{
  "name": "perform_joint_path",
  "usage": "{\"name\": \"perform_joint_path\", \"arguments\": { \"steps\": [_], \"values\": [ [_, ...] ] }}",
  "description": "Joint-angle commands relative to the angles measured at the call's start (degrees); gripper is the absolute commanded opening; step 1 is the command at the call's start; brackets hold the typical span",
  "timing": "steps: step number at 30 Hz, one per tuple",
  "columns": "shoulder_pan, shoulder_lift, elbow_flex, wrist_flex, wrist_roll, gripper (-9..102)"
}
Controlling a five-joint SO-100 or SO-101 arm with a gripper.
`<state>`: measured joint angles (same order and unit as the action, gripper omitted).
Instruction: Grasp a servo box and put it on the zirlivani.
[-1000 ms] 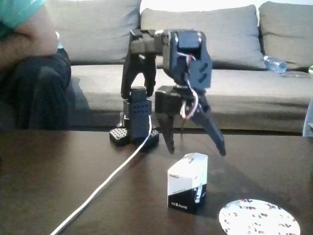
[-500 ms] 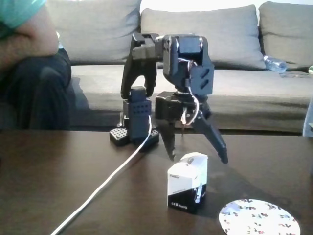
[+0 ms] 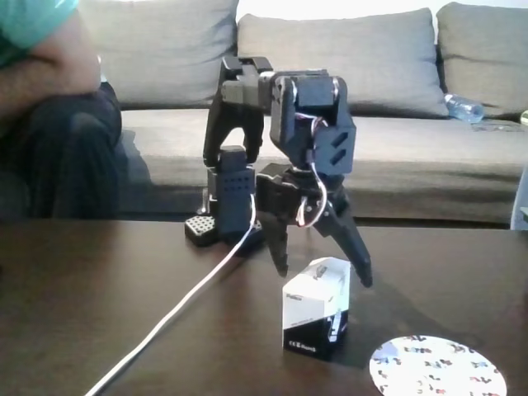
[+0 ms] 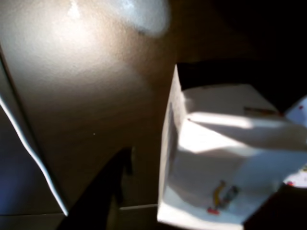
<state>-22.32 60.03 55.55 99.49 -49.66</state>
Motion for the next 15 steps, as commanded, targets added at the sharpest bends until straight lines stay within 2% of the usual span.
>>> {"name": "perform_joint_path", "arguments": {
  "steps": [1,15],
  "values": [
    [0.18,-1.67,-0.53,0.62,0.00,45],
    [0.09,-5.62,-5.54,1.14,0.09,45]
  ]
}}
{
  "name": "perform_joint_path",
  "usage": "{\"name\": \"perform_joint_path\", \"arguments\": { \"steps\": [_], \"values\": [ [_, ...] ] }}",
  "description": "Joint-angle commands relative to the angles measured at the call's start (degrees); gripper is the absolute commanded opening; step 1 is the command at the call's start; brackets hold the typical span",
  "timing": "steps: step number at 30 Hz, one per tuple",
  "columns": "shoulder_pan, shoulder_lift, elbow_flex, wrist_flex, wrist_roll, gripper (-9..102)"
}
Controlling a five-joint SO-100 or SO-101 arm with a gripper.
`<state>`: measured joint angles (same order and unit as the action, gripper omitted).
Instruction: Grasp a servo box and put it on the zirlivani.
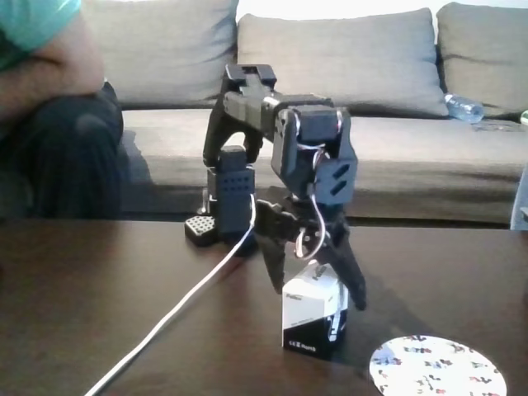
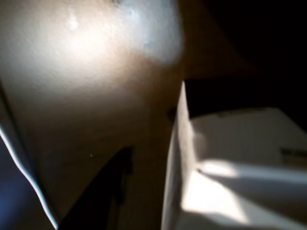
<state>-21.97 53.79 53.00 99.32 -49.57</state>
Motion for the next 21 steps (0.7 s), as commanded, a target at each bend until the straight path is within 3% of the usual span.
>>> {"name": "perform_joint_path", "arguments": {
  "steps": [1,4,12,21],
  "values": [
    [-0.26,0.79,-3.08,1.32,0.00,45],
    [-0.35,0.79,-3.25,1.32,0.00,44],
    [-0.35,0.44,-3.16,0.53,1.23,27],
    [-0.97,0.44,-3.16,1.23,1.32,24]
  ]
}}
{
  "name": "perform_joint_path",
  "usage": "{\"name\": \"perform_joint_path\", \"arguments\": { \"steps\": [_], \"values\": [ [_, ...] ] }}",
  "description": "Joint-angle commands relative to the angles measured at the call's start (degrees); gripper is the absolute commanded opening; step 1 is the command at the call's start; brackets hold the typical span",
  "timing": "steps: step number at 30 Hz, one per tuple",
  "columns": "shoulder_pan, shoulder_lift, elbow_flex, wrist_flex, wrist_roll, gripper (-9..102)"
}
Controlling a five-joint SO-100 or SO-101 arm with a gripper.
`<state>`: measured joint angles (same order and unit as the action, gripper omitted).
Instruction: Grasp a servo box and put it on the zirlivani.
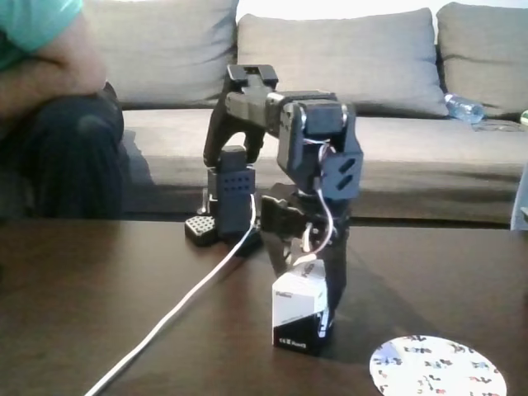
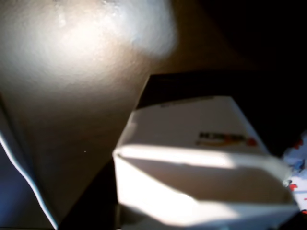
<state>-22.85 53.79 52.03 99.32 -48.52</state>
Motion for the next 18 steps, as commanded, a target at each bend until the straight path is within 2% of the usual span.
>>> {"name": "perform_joint_path", "arguments": {
  "steps": [1,4,8,18],
  "values": [
    [-0.09,0.44,-2.20,1.23,0.26,24],
    [-0.09,0.44,-2.20,1.23,0.18,24],
    [-0.53,0.44,-2.20,1.23,0.18,17],
    [-0.70,0.62,-2.20,1.41,0.35,16]
  ]
}}
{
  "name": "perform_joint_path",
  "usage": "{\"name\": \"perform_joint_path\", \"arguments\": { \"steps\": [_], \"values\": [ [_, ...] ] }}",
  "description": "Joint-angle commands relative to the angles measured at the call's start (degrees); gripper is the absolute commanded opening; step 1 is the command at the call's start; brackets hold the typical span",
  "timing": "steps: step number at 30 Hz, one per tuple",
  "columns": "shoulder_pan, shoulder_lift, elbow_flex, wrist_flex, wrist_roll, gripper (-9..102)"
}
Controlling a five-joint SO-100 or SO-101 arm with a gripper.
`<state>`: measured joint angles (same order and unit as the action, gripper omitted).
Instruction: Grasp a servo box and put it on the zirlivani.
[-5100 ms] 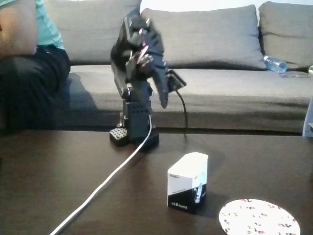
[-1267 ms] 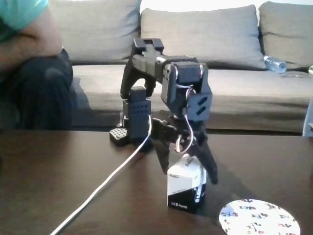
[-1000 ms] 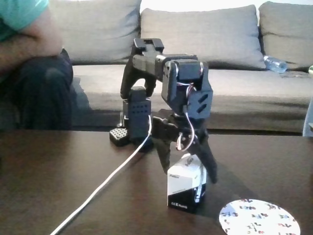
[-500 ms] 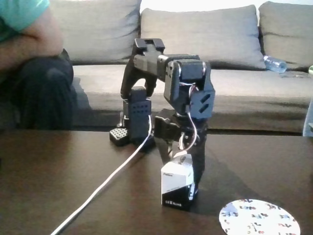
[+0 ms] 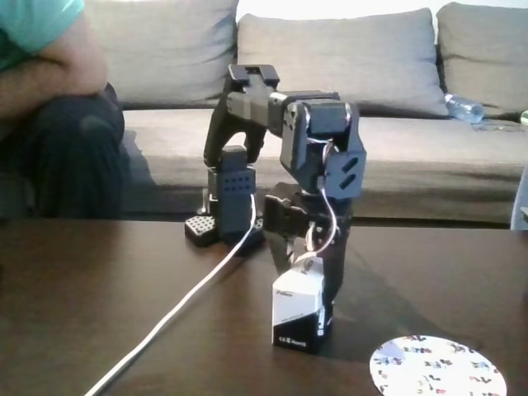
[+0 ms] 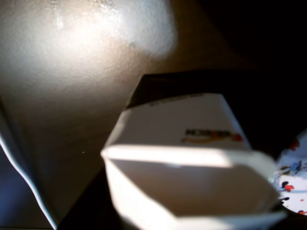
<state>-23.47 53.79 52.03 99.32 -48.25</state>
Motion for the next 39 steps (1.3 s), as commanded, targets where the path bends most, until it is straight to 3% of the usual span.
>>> {"name": "perform_joint_path", "arguments": {
  "steps": [1,9,22,39],
  "values": [
    [-0.09,0.97,-2.20,1.58,0.09,16],
    [-0.70,2.20,-8.35,4.48,1.67,16],
    [-5.63,25.93,1.49,4.48,2.02,17],
    [-9.93,5.01,-20.74,4.48,8.17,17]
  ]
}}
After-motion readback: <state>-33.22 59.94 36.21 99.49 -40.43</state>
